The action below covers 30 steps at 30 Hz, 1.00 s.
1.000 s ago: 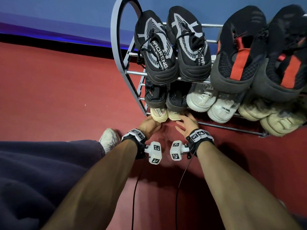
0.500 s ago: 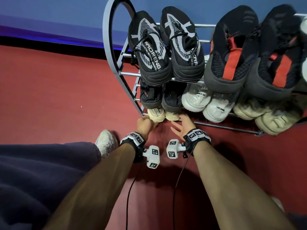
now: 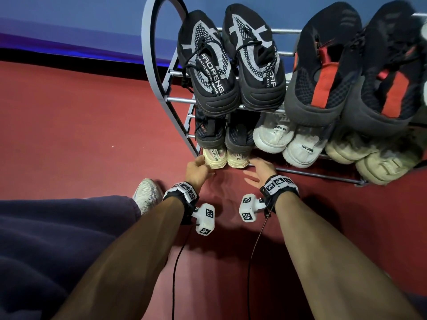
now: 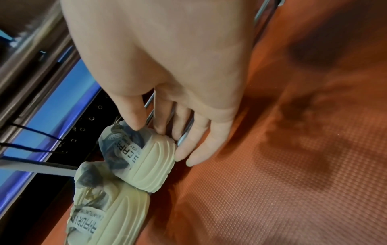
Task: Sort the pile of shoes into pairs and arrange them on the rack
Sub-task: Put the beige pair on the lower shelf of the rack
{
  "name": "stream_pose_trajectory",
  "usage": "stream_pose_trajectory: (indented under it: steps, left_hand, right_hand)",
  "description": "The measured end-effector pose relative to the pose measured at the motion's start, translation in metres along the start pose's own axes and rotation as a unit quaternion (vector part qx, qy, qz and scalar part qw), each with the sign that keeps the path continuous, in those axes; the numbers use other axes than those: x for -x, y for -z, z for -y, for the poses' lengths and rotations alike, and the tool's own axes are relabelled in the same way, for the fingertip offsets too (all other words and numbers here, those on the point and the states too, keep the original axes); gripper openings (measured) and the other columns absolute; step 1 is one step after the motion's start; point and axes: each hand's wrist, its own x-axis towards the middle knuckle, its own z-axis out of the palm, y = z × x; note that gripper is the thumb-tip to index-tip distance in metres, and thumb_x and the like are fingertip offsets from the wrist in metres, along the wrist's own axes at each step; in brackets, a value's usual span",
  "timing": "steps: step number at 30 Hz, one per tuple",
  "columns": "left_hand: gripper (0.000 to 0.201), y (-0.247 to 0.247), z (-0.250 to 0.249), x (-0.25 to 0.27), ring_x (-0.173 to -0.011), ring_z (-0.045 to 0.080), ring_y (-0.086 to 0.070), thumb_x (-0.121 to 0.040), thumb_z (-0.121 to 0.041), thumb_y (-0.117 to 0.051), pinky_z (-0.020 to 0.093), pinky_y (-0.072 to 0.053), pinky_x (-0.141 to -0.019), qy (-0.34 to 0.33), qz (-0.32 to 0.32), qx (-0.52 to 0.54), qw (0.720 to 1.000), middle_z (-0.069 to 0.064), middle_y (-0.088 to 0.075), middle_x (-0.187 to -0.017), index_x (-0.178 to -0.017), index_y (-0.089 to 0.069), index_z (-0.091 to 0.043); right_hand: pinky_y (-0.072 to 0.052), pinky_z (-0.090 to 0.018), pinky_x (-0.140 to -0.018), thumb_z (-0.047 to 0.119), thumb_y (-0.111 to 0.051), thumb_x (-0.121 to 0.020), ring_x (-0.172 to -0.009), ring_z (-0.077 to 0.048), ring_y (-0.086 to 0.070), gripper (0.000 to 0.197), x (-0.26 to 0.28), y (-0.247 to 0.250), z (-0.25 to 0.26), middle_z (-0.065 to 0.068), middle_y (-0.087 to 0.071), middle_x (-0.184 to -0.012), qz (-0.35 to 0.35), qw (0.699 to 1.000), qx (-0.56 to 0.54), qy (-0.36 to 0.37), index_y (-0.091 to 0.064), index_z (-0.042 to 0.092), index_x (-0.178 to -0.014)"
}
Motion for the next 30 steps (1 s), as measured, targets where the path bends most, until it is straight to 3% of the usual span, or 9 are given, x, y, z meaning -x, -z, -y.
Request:
stream_pose_trajectory:
  steps: [4, 6, 9, 13, 19, 23, 26, 28, 30]
  left_hand:
    - [0.044, 0.0, 0.001, 0.0, -0.071, 0.018, -0.056, -0.087, 0.012, -0.058, 0.022, -0.053, -0.058, 0.007, 0.016, -0.019, 1.0, 0.009, -0.067, -0.093, -0.117, -0.068, -0.019]
    - [0.05, 0.003, -0.004, 0.0, -0.068, 0.019, -0.054, -0.086, 0.015, -0.057, 0.021, -0.053, -0.055, 0.024, 0.024, -0.023, 0.999, 0.011, -0.065, -0.094, -0.12, -0.067, -0.019]
    - [0.062, 0.006, -0.005, 0.0, -0.058, 0.016, -0.054, -0.083, 0.021, -0.052, 0.021, -0.05, -0.048, 0.051, 0.031, -0.048, 0.997, 0.005, -0.064, -0.084, -0.127, -0.064, -0.022]
    - [0.075, 0.007, 0.002, 0.001, -0.07, 0.024, -0.049, -0.08, 0.018, -0.055, 0.021, -0.042, -0.04, 0.066, 0.056, -0.105, 0.991, 0.012, -0.06, -0.09, -0.137, -0.057, -0.031]
    - [0.072, 0.004, -0.003, 0.002, -0.066, 0.02, -0.047, -0.082, 0.014, -0.052, 0.022, -0.042, -0.044, 0.082, 0.072, -0.153, 0.982, 0.013, -0.055, -0.094, -0.13, -0.051, -0.039]
    - [0.066, -0.006, -0.01, 0.012, -0.077, 0.014, -0.056, -0.084, 0.004, -0.069, 0.023, -0.052, -0.054, 0.041, 0.072, -0.217, 0.973, -0.002, -0.058, -0.103, -0.133, -0.039, -0.029]
    - [0.065, -0.012, -0.016, 0.018, -0.098, 0.021, -0.062, -0.074, -0.02, -0.083, 0.032, -0.052, -0.081, -0.001, 0.032, -0.347, 0.937, -0.002, -0.063, -0.107, -0.127, -0.046, -0.019]
    - [0.043, -0.013, -0.018, 0.028, -0.101, 0.031, -0.066, -0.076, -0.027, -0.069, 0.036, -0.054, -0.084, -0.025, 0.023, -0.466, 0.884, 0.009, -0.069, -0.105, -0.114, -0.061, -0.009]
    - [0.032, -0.016, -0.022, 0.049, -0.093, 0.036, -0.067, -0.073, -0.031, -0.057, 0.039, -0.055, -0.077, -0.035, 0.039, -0.538, 0.842, 0.019, -0.069, -0.094, -0.09, -0.063, -0.004]
  right_hand:
    - [-0.058, -0.04, -0.08, 0.019, -0.064, -0.092, -0.095, -0.021, -0.07, 0.006, 0.003, -0.002, 0.004, 0.0, -0.066, -0.121, -0.005, 1.0, 0.015, 0.008, -0.066, 0.019, -0.098]
    - [-0.058, -0.04, -0.08, 0.017, -0.063, -0.092, -0.094, -0.021, -0.07, 0.017, 0.003, -0.005, 0.002, -0.002, -0.066, -0.123, -0.001, 1.0, 0.004, 0.011, -0.062, 0.017, -0.109]
    - [-0.057, -0.042, -0.081, 0.018, -0.063, -0.092, -0.098, -0.024, -0.07, 0.051, 0.002, -0.008, -0.002, 0.003, -0.061, -0.127, 0.008, 0.999, 0.03, 0.03, -0.046, 0.03, -0.138]
    - [-0.056, -0.047, -0.087, 0.018, -0.061, -0.095, -0.102, -0.023, -0.064, 0.038, 0.001, -0.011, -0.003, 0.002, -0.059, -0.133, 0.015, 0.996, 0.069, 0.049, -0.054, 0.031, -0.129]
    - [-0.057, -0.037, -0.067, 0.025, -0.066, -0.088, -0.121, -0.025, -0.056, 0.056, -0.007, -0.011, -0.011, 0.007, -0.051, -0.14, 0.008, 0.99, 0.136, 0.043, -0.046, 0.043, -0.136]
    - [-0.05, -0.047, -0.099, 0.027, -0.069, -0.087, -0.13, -0.026, -0.046, 0.068, 0.0, -0.022, -0.016, 0.002, -0.041, -0.143, -0.005, 0.957, 0.281, 0.074, -0.035, 0.027, -0.146]
    - [-0.044, -0.039, -0.106, 0.024, -0.065, -0.086, -0.13, -0.03, -0.047, 0.055, 0.015, -0.026, -0.014, -0.012, -0.047, -0.141, -0.04, 0.913, 0.388, 0.117, -0.046, 0.016, -0.137]
    - [-0.049, -0.031, -0.089, 0.023, -0.06, -0.087, -0.111, -0.032, -0.061, 0.026, 0.029, -0.022, -0.005, -0.015, -0.064, -0.119, -0.033, 0.89, 0.438, 0.12, -0.062, 0.011, -0.11]
    - [-0.05, -0.029, -0.071, 0.021, -0.058, -0.083, -0.091, -0.032, -0.069, 0.02, 0.046, -0.016, 0.007, -0.015, -0.072, -0.096, -0.009, 0.876, 0.468, 0.113, -0.065, 0.005, -0.092]
